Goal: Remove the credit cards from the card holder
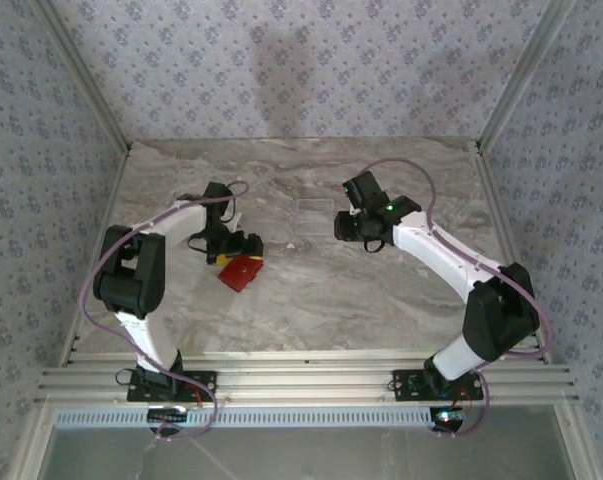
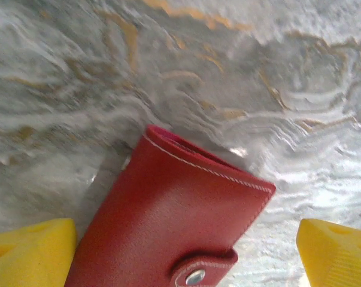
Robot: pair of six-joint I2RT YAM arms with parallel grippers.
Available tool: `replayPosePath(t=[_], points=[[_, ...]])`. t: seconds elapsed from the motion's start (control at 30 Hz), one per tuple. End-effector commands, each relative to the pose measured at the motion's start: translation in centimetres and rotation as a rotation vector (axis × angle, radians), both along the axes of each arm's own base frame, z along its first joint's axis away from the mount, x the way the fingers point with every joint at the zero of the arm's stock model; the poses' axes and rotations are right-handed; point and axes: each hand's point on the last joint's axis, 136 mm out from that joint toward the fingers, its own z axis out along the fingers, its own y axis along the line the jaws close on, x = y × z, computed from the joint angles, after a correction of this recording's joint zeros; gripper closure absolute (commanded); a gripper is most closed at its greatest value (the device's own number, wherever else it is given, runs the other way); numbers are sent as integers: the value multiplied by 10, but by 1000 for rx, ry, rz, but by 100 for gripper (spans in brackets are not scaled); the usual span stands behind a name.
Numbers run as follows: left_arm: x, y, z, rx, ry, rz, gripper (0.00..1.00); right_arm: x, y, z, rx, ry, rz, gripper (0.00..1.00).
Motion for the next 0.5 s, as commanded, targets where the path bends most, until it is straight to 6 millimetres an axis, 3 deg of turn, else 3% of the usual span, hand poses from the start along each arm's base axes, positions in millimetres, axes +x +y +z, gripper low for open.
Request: replayPosePath(t=[0.0, 0.27, 0.47], points=[[-12, -13, 17, -44, -9, -12, 7, -9, 5, 3, 21, 7, 8, 65], [-27, -30, 15, -54, 2, -47, 12, -17, 11, 3, 11, 10, 30, 65], [-31, -13, 13, 52, -31, -37, 12, -21, 10, 4, 10, 7, 30, 65]])
